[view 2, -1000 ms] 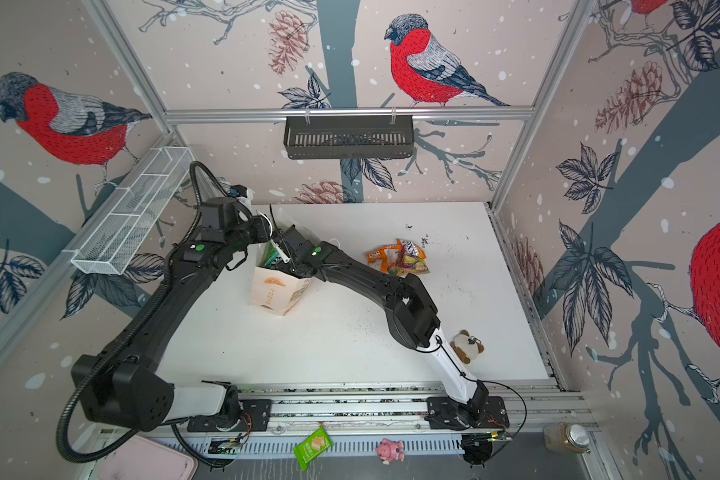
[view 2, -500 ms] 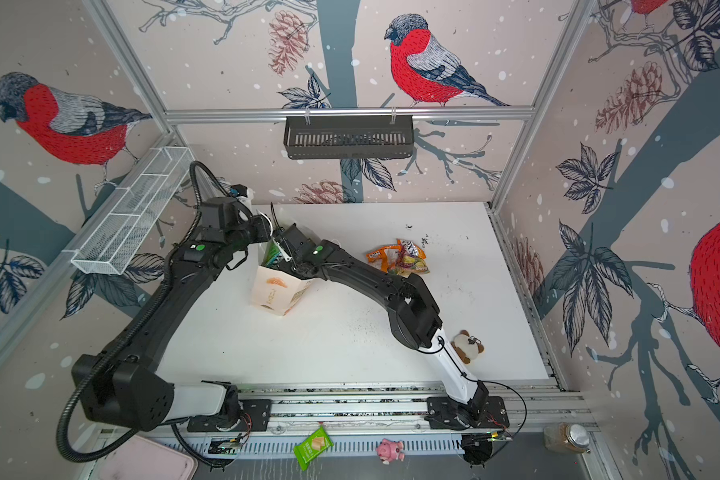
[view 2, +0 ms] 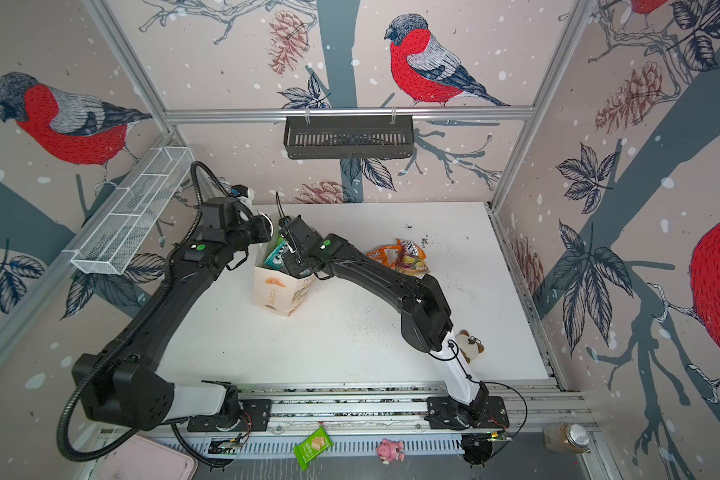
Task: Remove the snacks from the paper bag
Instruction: 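Lower the right gripper into the bag and grasp the teal FOX'S bag, then lift the teal FOX'S bag up out of the paper bag, right gripper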
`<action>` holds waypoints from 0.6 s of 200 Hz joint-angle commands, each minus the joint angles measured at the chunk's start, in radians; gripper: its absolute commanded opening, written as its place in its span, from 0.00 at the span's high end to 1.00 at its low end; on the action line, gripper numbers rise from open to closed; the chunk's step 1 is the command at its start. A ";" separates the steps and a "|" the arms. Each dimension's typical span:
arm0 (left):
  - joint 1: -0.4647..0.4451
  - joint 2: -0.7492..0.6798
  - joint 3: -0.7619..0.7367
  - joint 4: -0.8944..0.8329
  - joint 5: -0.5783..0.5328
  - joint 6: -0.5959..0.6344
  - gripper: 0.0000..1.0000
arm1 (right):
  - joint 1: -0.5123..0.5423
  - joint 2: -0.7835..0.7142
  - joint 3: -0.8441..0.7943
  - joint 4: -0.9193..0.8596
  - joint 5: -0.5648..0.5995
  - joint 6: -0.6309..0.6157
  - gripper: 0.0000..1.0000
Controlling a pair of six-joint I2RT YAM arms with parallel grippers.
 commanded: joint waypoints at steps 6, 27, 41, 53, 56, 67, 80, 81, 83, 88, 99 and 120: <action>0.002 0.001 0.004 0.049 0.006 -0.016 1.00 | 0.000 -0.032 -0.007 0.028 0.036 -0.003 1.00; 0.003 0.003 0.003 0.048 0.005 -0.016 1.00 | 0.000 -0.049 -0.006 0.035 0.038 -0.002 1.00; 0.003 0.004 0.003 0.048 0.008 -0.017 1.00 | -0.001 -0.060 -0.009 0.040 0.049 -0.002 1.00; 0.003 0.004 0.003 0.048 0.011 -0.019 1.00 | 0.000 -0.071 -0.014 0.051 0.053 -0.003 1.00; 0.003 0.004 0.004 0.048 0.011 -0.018 1.00 | 0.000 -0.073 -0.017 0.054 0.052 -0.003 1.00; 0.002 0.005 0.003 0.050 0.014 -0.021 1.00 | 0.000 -0.084 -0.023 0.067 0.053 -0.004 1.00; 0.002 0.006 0.004 0.048 0.015 -0.020 1.00 | 0.000 -0.095 -0.028 0.083 0.052 -0.004 1.00; 0.002 0.006 0.004 0.048 0.015 -0.020 1.00 | 0.000 -0.096 -0.028 0.083 0.053 -0.004 1.00; 0.002 0.006 0.005 0.048 0.015 -0.020 1.00 | 0.000 -0.098 -0.029 0.086 0.053 -0.004 1.00; 0.003 0.006 0.004 0.049 0.012 -0.019 1.00 | 0.000 -0.101 -0.031 0.092 0.054 -0.006 1.00; 0.002 0.005 0.005 0.048 0.009 -0.019 1.00 | 0.000 -0.111 -0.034 0.103 0.058 -0.008 1.00; 0.003 0.004 0.002 0.049 0.007 -0.018 1.00 | 0.001 -0.131 -0.045 0.122 0.076 -0.013 1.00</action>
